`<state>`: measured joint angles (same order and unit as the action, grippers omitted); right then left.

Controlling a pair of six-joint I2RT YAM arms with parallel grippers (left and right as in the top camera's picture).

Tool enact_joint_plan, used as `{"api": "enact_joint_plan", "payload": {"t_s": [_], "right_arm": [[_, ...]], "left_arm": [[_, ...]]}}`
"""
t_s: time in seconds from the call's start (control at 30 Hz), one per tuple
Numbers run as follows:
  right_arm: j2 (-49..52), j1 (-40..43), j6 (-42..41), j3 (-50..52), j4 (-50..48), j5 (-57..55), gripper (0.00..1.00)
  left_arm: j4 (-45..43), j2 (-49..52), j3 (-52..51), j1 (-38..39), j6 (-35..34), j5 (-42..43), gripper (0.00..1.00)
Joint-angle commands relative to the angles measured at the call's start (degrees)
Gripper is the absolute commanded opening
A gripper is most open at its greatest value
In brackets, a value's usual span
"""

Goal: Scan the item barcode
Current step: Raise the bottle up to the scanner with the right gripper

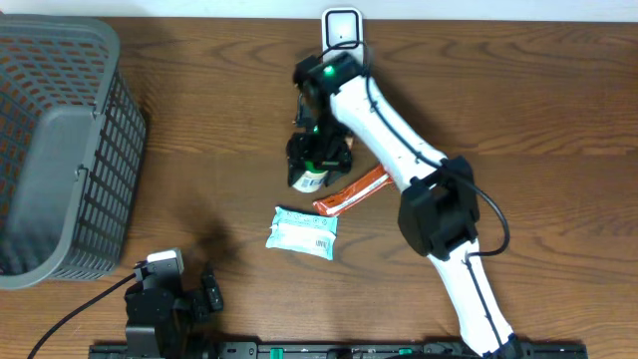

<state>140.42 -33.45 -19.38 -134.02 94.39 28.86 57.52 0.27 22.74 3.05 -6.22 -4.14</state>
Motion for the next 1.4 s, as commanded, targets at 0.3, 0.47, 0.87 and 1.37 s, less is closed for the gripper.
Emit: {"api": "enact_joint_plan", "payload": {"t_s": [0.3, 0.47, 0.87, 1.37], "right_arm": [[-3.28, 1.11, 8.31, -3.93, 2.93, 8.76, 0.47], [-3.28, 1.11, 8.31, -3.93, 2.93, 8.57, 0.47], [-3.3, 3.15, -0.57, -10.08, -12.33, -20.92, 0.47], [-0.7, 4.76, 6.36, -13.88, -46.05, -53.46, 0.46]], "left_arm": [[0.48, -0.04, -0.04, -0.09, -0.55, 0.55, 0.94], [0.48, -0.04, -0.04, -0.09, -0.52, 0.55, 0.94], [0.48, -0.04, -0.04, -0.09, -0.55, 0.55, 0.94], [0.48, -0.04, -0.04, -0.09, -0.55, 0.55, 0.94]]}}
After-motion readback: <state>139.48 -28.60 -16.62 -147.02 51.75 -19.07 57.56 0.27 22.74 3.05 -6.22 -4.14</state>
